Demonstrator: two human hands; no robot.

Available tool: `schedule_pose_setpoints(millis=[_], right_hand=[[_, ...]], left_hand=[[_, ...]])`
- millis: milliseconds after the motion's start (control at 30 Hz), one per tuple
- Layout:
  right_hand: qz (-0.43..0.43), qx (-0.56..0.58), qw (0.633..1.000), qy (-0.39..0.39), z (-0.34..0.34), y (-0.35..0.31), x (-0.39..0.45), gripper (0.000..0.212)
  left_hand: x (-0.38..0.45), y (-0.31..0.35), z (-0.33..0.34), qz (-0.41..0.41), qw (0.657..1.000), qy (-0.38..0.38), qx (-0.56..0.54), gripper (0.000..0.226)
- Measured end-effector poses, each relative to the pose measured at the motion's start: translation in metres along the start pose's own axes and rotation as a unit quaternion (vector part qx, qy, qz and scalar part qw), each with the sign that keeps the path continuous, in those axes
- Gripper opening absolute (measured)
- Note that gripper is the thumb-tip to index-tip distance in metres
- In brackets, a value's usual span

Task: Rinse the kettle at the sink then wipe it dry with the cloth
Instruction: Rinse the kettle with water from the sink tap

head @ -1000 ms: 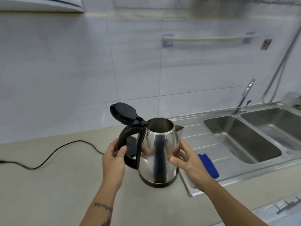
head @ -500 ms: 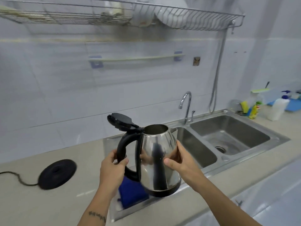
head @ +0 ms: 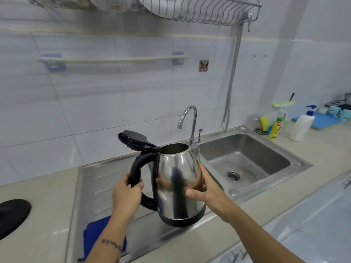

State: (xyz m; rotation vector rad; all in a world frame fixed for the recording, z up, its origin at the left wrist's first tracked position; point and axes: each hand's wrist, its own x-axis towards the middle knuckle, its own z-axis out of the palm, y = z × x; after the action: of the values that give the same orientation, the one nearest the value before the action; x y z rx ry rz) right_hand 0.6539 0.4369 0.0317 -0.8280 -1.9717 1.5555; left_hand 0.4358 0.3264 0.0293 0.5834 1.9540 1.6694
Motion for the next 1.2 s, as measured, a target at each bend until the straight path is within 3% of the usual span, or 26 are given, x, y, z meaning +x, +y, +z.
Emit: schedule_pose_setpoints(millis=[100,267,467,600,800,967,1100,1200], right_hand=[[0.017,-0.008,1.0,0.007,-0.027,0.008,0.024,0.094],[0.072,-0.026,0.997,-0.01,-0.063,0.012,0.067,0.059],[0.108,-0.034,0.992,-0.059,-0.092,0.023,0.122,0.065],[0.116,-0.023,0.99,-0.072,-0.12,0.031,0.165,0.04],[0.133,-0.156,0.978,-0.039,-0.174,0.059,0.254,0.055],[0.09,-0.307,0.947,-0.016,-0.205,0.058,0.318,0.057],[0.095,-0.361,0.925,-0.07,-0.215,0.064,0.359,0.07],[0.095,-0.401,0.904,-0.111,-0.218,0.075,0.373,0.062]], left_hand=[[0.023,-0.006,0.017,-0.022,0.999,-0.045,-0.018,0.03],[0.057,-0.012,0.042,-0.045,0.995,-0.079,-0.03,0.03],[0.085,-0.014,0.073,-0.047,0.999,-0.013,-0.001,0.029],[0.103,-0.016,0.097,-0.033,0.997,0.046,0.044,0.027],[0.119,-0.018,0.139,-0.05,0.987,0.116,0.101,0.022],[0.124,-0.019,0.168,-0.092,0.972,0.183,0.112,0.02],[0.128,-0.018,0.183,-0.119,0.961,0.222,0.111,0.016],[0.133,-0.019,0.188,-0.13,0.956,0.239,0.109,0.013]])
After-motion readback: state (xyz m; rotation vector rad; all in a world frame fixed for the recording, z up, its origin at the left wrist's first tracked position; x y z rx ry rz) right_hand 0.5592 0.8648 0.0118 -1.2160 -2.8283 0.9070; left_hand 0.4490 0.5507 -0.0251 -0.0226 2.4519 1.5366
